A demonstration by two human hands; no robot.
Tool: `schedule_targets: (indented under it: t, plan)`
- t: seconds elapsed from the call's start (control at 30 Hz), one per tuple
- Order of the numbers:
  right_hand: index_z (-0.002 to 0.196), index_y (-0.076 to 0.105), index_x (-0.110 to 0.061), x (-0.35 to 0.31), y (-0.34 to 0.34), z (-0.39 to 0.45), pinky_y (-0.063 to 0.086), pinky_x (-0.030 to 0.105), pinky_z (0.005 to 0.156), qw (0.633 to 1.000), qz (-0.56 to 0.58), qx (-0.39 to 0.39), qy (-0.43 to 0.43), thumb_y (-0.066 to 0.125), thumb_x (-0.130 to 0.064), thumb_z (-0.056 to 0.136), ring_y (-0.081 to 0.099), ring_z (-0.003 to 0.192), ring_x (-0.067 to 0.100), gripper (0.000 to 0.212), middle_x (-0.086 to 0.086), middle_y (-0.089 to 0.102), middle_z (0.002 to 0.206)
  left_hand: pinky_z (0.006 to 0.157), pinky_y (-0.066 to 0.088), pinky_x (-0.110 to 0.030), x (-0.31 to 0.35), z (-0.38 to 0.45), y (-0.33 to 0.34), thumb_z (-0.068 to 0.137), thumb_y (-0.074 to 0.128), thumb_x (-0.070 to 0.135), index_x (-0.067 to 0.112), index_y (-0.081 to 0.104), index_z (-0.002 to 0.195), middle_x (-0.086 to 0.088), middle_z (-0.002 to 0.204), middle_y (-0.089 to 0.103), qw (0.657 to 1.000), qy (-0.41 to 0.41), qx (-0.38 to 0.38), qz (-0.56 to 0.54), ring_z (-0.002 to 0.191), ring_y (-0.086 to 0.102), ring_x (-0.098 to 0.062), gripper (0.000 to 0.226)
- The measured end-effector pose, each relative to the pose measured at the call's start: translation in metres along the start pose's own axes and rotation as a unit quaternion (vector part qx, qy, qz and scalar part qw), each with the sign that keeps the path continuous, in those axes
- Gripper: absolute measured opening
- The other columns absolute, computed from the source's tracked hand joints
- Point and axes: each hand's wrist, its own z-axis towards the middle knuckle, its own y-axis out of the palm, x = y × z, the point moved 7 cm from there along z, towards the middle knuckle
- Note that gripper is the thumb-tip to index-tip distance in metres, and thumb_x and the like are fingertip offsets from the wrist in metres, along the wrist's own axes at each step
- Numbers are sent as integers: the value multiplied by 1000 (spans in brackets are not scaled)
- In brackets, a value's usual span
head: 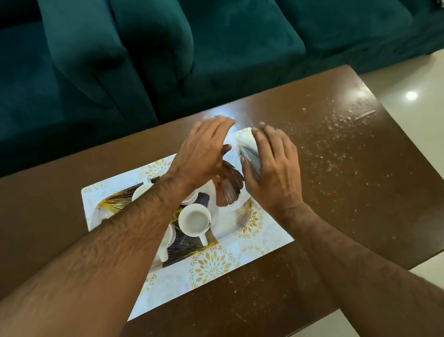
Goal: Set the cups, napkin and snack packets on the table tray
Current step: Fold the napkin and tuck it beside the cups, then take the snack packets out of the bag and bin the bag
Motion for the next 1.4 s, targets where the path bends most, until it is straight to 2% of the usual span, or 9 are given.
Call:
schedule_targets:
  t: [0.1, 0.17, 0.4, 0.57, 0.7, 0.97, 1.13, 1.3, 1.4]
  plan:
    - [150, 41, -2, -32, 8, 12, 32, 49, 119, 998, -41, -44, -28, 45, -47, 103, 38, 147, 35, 65, 18, 40, 159, 127, 19, -45, -23, -25, -21, 107, 42, 38, 5, 39, 152, -12, 155, 46, 999, -35, 14, 39, 150, 36, -28, 55]
    - [155, 32, -3, -54, 16, 19, 27, 51, 122, 994, -65, -80, -40, 38, -51, 103, 29, 152, 35, 71, 19, 29, 165, 128, 16, -47, -38, -44, -35, 108, 32, 45, 4, 33, 155, -13, 160, 41, 996, -58, 8, 66, 153, 31, -27, 63]
    - [158, 21, -3, -157, 49, 21, 21, 54, 125, 981, -66, -150, -103, 29, -51, 104, 16, 157, 33, 73, 18, 14, 170, 129, 11, -48, -110, -140, -99, 105, 28, 50, 5, 26, 158, -11, 163, 35, 980, -175, 20, 94, 156, 24, -25, 69]
    - [159, 22, -5, -253, 69, 12, 19, 52, 126, 973, -42, -175, -146, 29, -52, 103, 15, 157, 30, 73, 15, 17, 170, 129, 11, -49, -157, -231, -152, 105, 23, 52, 5, 24, 159, -13, 164, 33, 963, -240, 22, 118, 156, 23, -25, 72]
    - [158, 24, -5, -335, 81, -7, 21, 51, 126, 964, -23, -186, -187, 31, -51, 103, 19, 156, 31, 71, 15, 21, 168, 129, 13, -49, -191, -308, -190, 105, 29, 51, 5, 27, 158, -14, 162, 36, 946, -289, 33, 147, 154, 27, -27, 70]
    - [158, 21, -6, -501, 97, -74, 17, 49, 128, 935, 24, -218, -279, 30, -51, 105, 19, 156, 30, 71, 15, 21, 168, 128, 17, -50, -235, -475, -251, 105, 26, 52, 5, 29, 157, -15, 160, 39, 907, -383, 41, 168, 152, 31, -28, 70]
    - [159, 22, -6, -598, 106, -139, 19, 48, 127, 897, 72, -259, -350, 29, -52, 105, 20, 155, 30, 71, 14, 25, 167, 126, 21, -52, -243, -589, -269, 104, 28, 49, 3, 35, 154, -17, 154, 46, 881, -432, 23, 191, 149, 37, -30, 69]
    - [156, 28, -3, -674, 116, -206, 27, 43, 125, 851, 137, -308, -403, 40, -47, 105, 32, 147, 29, 68, 14, 36, 160, 125, 23, -50, -239, -688, -265, 105, 27, 50, 2, 38, 152, -16, 152, 49, 855, -480, 1, 195, 147, 41, -29, 68]
    - [155, 30, -1, -702, 129, -240, 35, 41, 119, 815, 161, -368, -417, 46, -39, 105, 39, 138, 28, 65, 15, 44, 151, 124, 26, -48, -238, -725, -255, 106, 28, 50, 3, 45, 147, -14, 148, 53, 846, -500, 0, 185, 143, 45, -29, 65]
